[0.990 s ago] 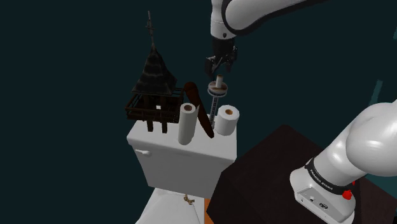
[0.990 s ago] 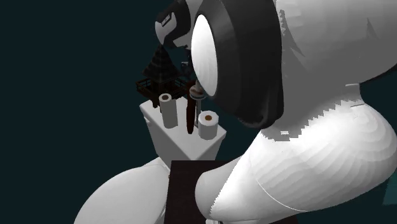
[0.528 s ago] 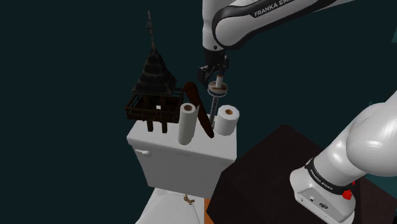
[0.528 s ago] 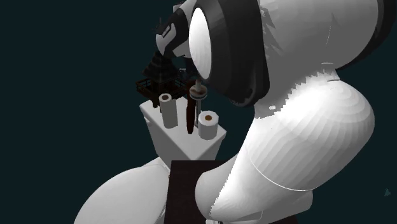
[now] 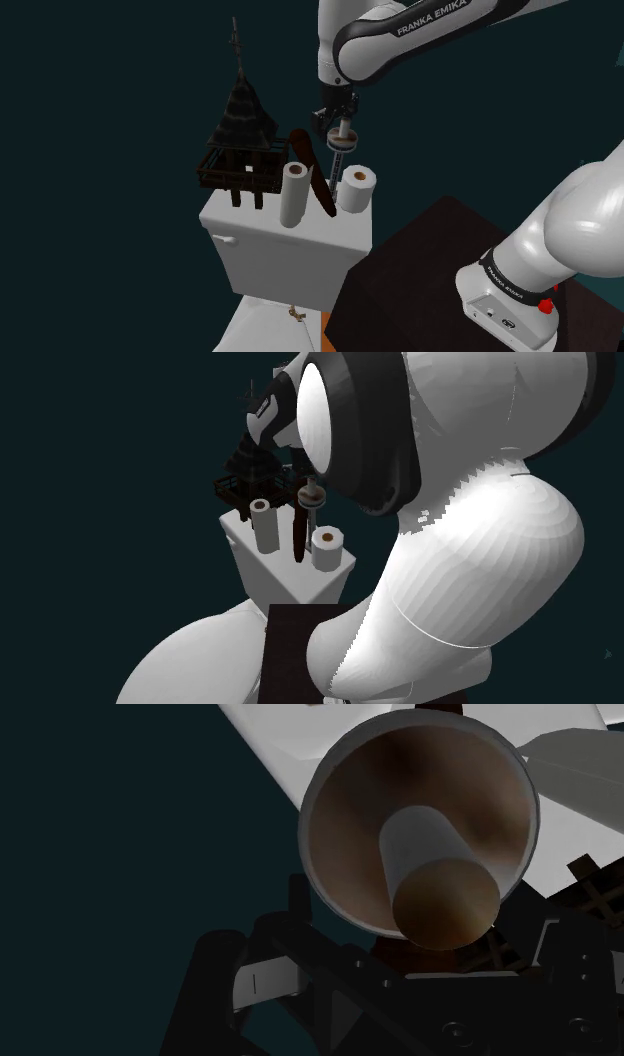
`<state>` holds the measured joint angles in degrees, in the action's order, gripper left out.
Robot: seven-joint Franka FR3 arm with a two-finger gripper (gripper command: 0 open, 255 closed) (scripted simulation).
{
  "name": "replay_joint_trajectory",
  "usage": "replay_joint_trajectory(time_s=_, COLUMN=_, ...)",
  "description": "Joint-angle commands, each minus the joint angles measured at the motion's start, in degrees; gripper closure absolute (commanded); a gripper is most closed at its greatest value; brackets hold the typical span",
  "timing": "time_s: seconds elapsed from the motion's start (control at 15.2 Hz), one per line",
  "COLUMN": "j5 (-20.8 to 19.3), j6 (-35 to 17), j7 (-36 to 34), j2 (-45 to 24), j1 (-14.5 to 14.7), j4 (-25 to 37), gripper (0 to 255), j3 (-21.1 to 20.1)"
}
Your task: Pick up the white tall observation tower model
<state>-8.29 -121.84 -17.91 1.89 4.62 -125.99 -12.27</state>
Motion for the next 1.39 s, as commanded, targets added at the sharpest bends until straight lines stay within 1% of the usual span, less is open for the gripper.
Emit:
replay_joint_trajectory(time_s=0.0, j5=-0.01, j6=0.02, j7=0.02, j2=-0.06, j1=-0.02, j4=-0.20, gripper=255, j3=0.02)
replay_joint_trajectory(time_s=0.26, j5=-0.03, j6=0.16, j7=0.01, j2=-0.19, j1=-0.02, j4=0.06, gripper=255, j3=0.01)
replay_joint_trajectory(time_s=1.25, j5=1.64, j6=11.35, j7=2.22, j2=3.87, j1=0.05, j4=7.44, gripper=255, j3=0.14)
replay_joint_trajectory(time_s=1.32, j5=1.65, j6=11.46, j7=2.24, j2=3.91, j1=0.05, j4=7.52, gripper=255, j3=0.14)
